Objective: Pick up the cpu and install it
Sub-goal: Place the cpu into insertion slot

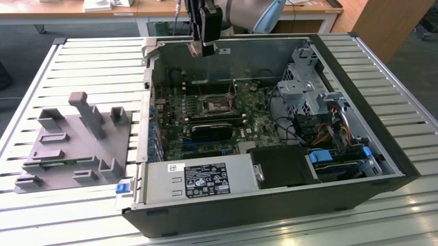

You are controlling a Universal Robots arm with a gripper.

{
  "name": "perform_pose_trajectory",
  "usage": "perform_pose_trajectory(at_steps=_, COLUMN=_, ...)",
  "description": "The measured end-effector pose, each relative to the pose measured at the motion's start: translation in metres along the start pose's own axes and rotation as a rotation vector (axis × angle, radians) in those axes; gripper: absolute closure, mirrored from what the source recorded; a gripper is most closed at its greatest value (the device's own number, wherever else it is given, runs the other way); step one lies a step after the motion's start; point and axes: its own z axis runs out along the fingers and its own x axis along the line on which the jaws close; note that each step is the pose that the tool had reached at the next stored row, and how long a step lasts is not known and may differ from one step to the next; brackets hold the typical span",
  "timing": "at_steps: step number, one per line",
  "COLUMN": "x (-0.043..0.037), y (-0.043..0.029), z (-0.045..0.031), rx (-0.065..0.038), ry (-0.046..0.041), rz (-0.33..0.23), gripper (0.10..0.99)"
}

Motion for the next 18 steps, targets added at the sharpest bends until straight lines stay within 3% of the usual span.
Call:
perform_pose_trajectory(at_steps=6, x=0.0000, y=-0.0001, z=0.0012, rx=0.000, ry=-0.0067, rz=0.087, gripper=0.553)
perform_pose_trajectory(at_steps=18, x=-0.0011, y=0.0058, z=0.0045, rx=0.000, ry=-0.0113, rz=0.107, gripper=0.553)
